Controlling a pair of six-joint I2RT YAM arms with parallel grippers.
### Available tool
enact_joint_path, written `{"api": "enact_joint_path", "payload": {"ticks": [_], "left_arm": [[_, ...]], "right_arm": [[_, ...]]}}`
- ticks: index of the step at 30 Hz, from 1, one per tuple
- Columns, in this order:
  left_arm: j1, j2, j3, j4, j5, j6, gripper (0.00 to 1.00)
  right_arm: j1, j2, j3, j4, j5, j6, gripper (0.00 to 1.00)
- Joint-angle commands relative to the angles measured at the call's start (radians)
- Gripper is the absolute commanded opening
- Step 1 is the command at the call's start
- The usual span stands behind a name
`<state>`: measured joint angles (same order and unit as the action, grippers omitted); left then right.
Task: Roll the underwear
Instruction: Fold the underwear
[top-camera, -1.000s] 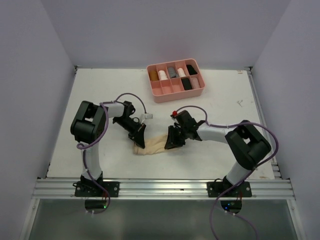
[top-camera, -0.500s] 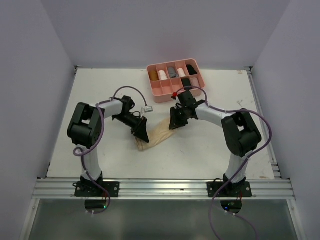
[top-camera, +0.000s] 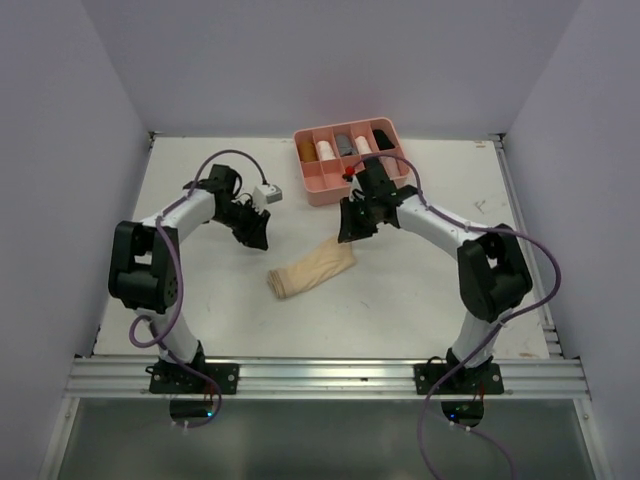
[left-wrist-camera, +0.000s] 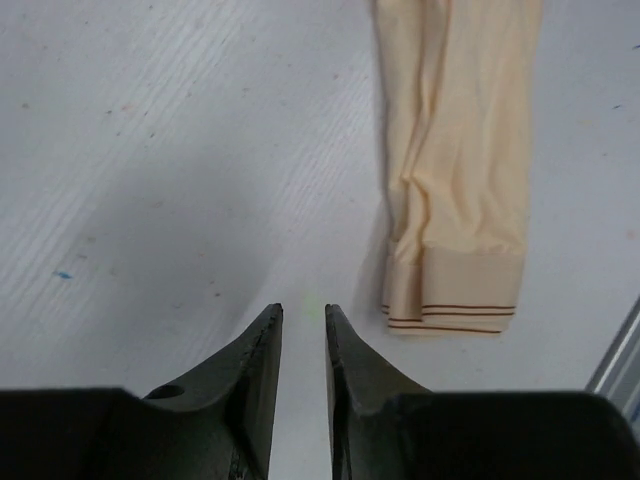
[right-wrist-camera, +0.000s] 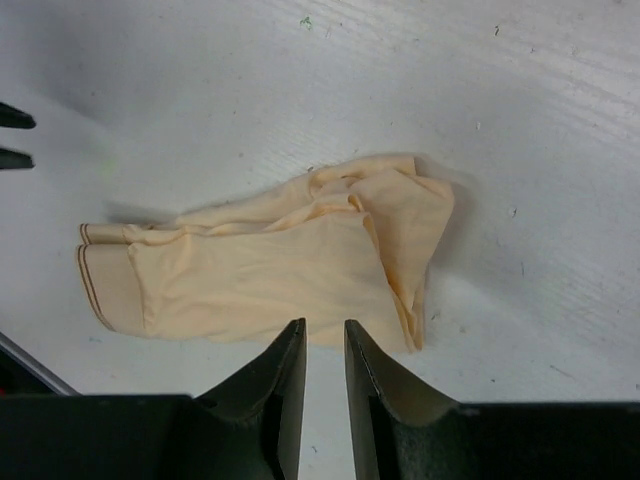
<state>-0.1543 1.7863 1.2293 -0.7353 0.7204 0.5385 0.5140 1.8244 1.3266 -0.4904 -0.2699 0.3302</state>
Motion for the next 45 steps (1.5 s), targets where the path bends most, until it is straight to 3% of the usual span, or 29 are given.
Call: {"api": "enact_joint_path", "payload": {"ticks": [1,4,12,19,26,30,34,38,40,43,45], "left_arm": [[-0.017,0.016,-0.014,0.073,-0.226,0.058,0.26],[-0.068,-0.005,-0.053,0.115,-0.364,0.101,0.22],[-0.261,-0.045,-0.255,0.189,-0.466,0.048,0.18],[-0.436,-0.106,-0.34,0.226,-0.345,-0.086,0.14],[-0.636,-0.142,-0.307,0.301,-0.208,-0.256,0.13],[-0.604,-0.134,-0.297,0.292,-0.285,-0.305,0.13],[-0.4,-0.142,-0.257,0.254,-0.227,-0.319,0.14],[-0.182,-0.231,-0.206,0.315,-0.054,-0.36,0.21],[-0.134,-0.271,-0.156,0.343,0.032,-0.4,0.26],[-0.119,-0.278,-0.024,0.265,0.133,-0.294,0.43],[-0.119,-0.307,-0.013,0.321,0.131,-0.366,0.72]], "right_arm": [[0.0,-0.137,-0.035,-0.022,0.005,0.058,0.27],[-0.002,-0.195,-0.085,-0.042,-0.003,0.102,0.26],[-0.003,-0.375,-0.274,-0.083,0.026,0.211,0.22],[-0.038,-0.499,-0.461,-0.074,0.086,0.277,0.2],[-0.114,-0.384,-0.538,0.104,0.023,0.289,0.18],[-0.121,-0.243,-0.465,0.231,-0.04,0.286,0.18],[-0.121,-0.064,-0.356,0.326,-0.152,0.323,0.19],[-0.12,0.007,-0.293,0.441,-0.225,0.381,0.19],[-0.121,-0.022,-0.262,0.422,-0.239,0.374,0.19],[-0.123,-0.109,-0.241,0.374,-0.252,0.356,0.21],[-0.123,-0.215,-0.265,0.337,-0.281,0.345,0.22]]}}
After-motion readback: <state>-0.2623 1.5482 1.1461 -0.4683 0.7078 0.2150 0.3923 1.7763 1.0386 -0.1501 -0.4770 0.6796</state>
